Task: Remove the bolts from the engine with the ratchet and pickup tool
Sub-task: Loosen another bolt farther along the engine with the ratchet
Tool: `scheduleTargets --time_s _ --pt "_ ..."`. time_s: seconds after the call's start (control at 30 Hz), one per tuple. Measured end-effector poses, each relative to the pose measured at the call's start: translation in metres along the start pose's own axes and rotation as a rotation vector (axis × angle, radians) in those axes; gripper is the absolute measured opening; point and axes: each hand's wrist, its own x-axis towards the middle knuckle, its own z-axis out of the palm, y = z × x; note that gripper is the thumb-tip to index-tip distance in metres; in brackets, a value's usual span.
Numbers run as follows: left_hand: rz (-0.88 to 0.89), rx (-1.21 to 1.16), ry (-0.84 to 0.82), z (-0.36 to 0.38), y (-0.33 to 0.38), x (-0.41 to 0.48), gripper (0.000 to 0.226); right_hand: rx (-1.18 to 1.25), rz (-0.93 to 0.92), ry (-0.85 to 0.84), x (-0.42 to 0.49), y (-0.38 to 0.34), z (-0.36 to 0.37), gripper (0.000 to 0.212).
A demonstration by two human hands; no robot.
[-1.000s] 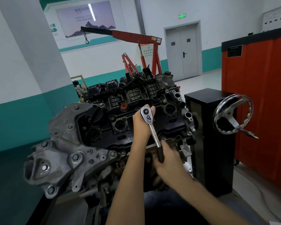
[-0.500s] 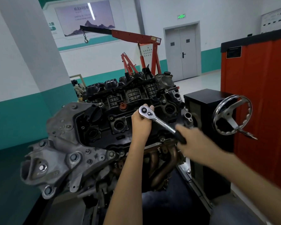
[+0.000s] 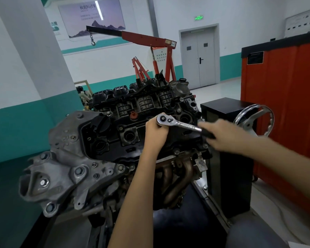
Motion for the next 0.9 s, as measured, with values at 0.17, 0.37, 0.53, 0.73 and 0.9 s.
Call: scheduleTargets --time_s 0.17,0.37,0.53,0.73,0.9 --pt "-0.020 -0.063 0.056 -0.002 -0.002 -0.004 0.040 -0.254 -0.031 0.108 0.019 0.001 -0.012 0.018" --pt "-0.025 -0.094 0.099 0.011 0.002 -0.008 0.051 0.636 0.254 0.247 -0.031 -0.077 0.086 0.032" --pt "-0.095 -0.086 0.104 0.007 0.002 -0.002 0.046 0.919 0.298 0.283 -0.020 -0.123 0.110 0.026" --pt "-0.013 -0.001 0.005 0.003 0.000 -0.001 0.049 0.345 0.043 0.010 -0.016 -0.014 0.025 0.034" --pt "-0.021 -0.057 0.079 0.005 0.002 -0.004 0.049 -0.229 -0.054 0.089 0.019 0.004 -0.020 0.022"
